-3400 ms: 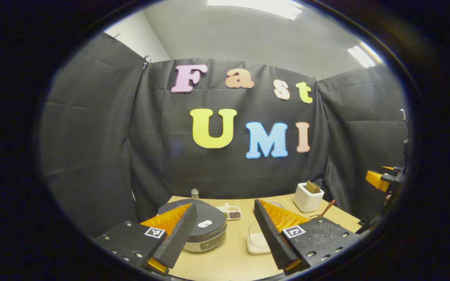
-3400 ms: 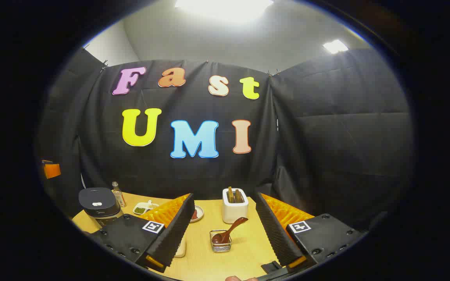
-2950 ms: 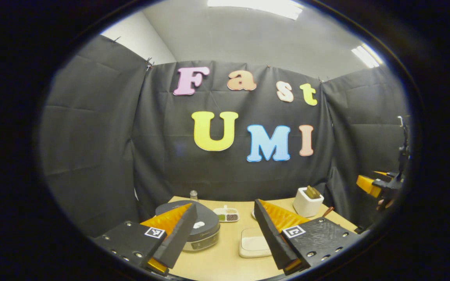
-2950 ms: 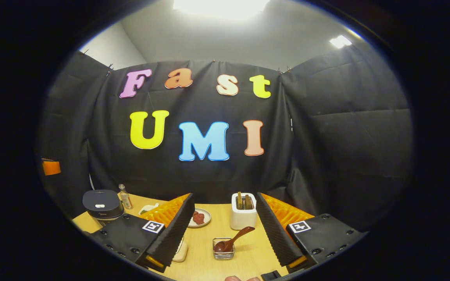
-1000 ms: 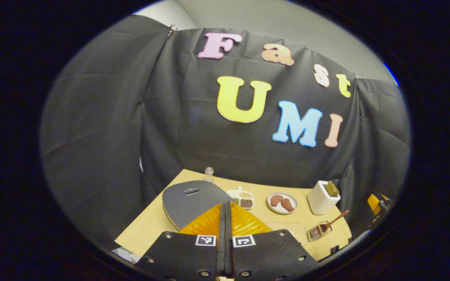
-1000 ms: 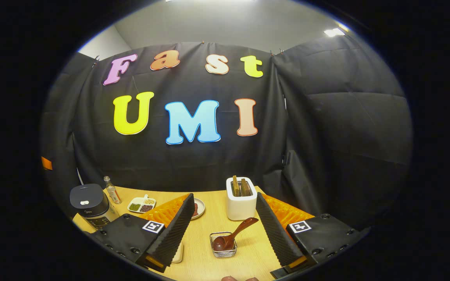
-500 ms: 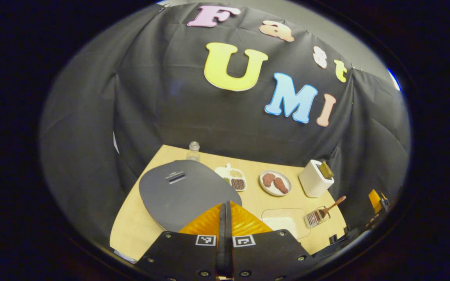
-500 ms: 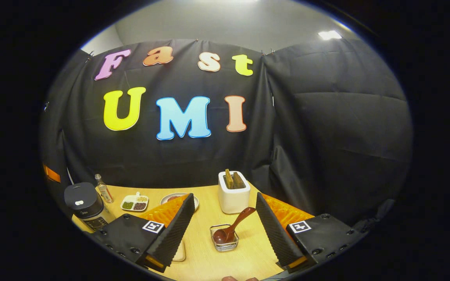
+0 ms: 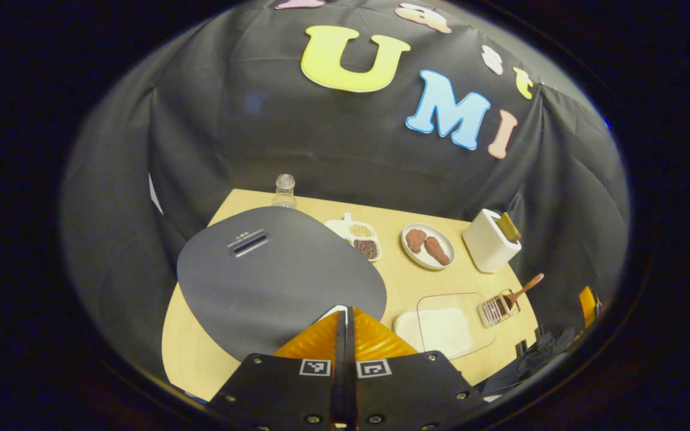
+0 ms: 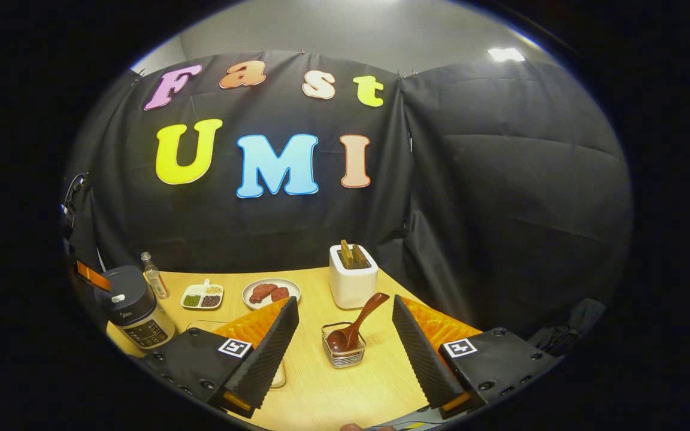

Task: Close the left gripper, press the button to open the rice cooker; take a wooden spoon from the chopstick holder with the right hand, scoop a spoonful of rice and pour it into the rice cooker, then put the wooden spoon back into the chopstick holder.

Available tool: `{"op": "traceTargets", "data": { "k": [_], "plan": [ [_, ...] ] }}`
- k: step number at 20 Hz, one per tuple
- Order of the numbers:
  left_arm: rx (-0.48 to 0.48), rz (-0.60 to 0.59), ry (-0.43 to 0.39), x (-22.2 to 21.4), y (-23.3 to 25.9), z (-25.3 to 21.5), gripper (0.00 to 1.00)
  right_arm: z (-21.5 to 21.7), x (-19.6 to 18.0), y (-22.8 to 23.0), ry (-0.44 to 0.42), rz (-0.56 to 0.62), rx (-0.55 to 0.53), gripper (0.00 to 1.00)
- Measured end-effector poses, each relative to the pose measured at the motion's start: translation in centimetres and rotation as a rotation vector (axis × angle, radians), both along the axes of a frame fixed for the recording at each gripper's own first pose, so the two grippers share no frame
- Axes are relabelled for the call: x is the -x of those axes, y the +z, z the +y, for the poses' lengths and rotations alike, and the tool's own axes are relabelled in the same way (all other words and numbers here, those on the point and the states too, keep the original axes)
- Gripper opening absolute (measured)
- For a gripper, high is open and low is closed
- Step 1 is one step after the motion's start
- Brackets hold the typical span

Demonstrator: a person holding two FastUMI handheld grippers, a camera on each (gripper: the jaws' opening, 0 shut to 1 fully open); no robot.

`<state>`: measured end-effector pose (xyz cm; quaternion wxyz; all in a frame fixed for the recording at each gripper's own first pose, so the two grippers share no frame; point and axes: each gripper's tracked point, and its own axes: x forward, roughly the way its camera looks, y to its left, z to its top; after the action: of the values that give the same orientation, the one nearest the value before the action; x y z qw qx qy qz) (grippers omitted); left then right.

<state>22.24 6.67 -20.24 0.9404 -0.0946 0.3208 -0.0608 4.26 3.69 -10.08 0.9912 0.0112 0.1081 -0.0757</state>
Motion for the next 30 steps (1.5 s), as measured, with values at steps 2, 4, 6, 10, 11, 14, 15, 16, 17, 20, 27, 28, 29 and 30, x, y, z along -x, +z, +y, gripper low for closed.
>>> {"op": "traceTargets", "data": {
  "k": [2,4,6,10,11,14,15,16,17,20,27,28,29,30],
  "plan": [
    [0.002,0.014,-0.004,-0.2,-0.6,-0.1,0.01,0.0,-0.1,0.0,-0.008,0.007,0.002,0.97],
    [-0.008,0.028,-0.009,-0.7,-1.4,0.0,0.01,0.1,-0.2,0.1,-0.013,0.006,0.001,0.97],
    [-0.029,0.049,-0.012,-0.8,-2.1,0.4,0.01,0.3,-0.3,0.0,-0.013,0.008,0.005,0.97],
    [-0.04,0.065,-0.028,-1.0,-2.6,0.2,0.01,0.7,-0.4,-0.7,-0.005,0.031,0.022,0.97],
    [-0.042,0.067,-0.029,-0.8,-2.6,0.3,0.01,0.7,-0.5,-0.9,-0.003,0.037,0.033,0.97],
    [-0.042,0.086,-0.04,-0.7,-2.9,0.2,0.01,0.7,-0.7,-0.8,-0.005,0.044,0.049,1.0],
    [-0.038,0.084,-0.046,-0.9,-3.1,0.0,0.02,0.8,-0.7,-1.0,-0.005,0.045,0.044,0.97],
    [-0.039,0.082,-0.046,-1.0,-3.2,-0.1,0.02,0.9,-0.8,-1.0,-0.003,0.047,0.038,0.97],
    [-0.04,0.079,-0.046,-1.1,-3.2,-0.2,0.02,1.1,-0.8,-1.2,-0.001,0.051,0.034,0.97],
    [-0.074,0.078,-0.072,-1.1,-3.6,-0.5,0.04,1.7,-0.7,-1.6,0.018,0.064,0.038,0.97],
    [-0.094,0.053,-0.055,-0.9,-2.8,-0.5,0.02,2.0,-0.9,-1.1,0.042,0.054,0.049,0.98],
    [-0.118,0.037,-0.054,-0.9,-2.3,-0.5,0.02,1.9,-0.9,-1.0,0.043,0.053,0.053,0.98],
    [-0.142,-0.006,-0.047,-1.0,-1.4,-0.5,0.02,1.8,-1.0,-0.9,0.045,0.053,0.058,0.98],
    [-0.169,-0.059,-0.037,-1.1,-0.3,-0.4,0.02,1.7,-1.0,-0.9,0.044,0.052,0.061,0.98]
  ]
}}
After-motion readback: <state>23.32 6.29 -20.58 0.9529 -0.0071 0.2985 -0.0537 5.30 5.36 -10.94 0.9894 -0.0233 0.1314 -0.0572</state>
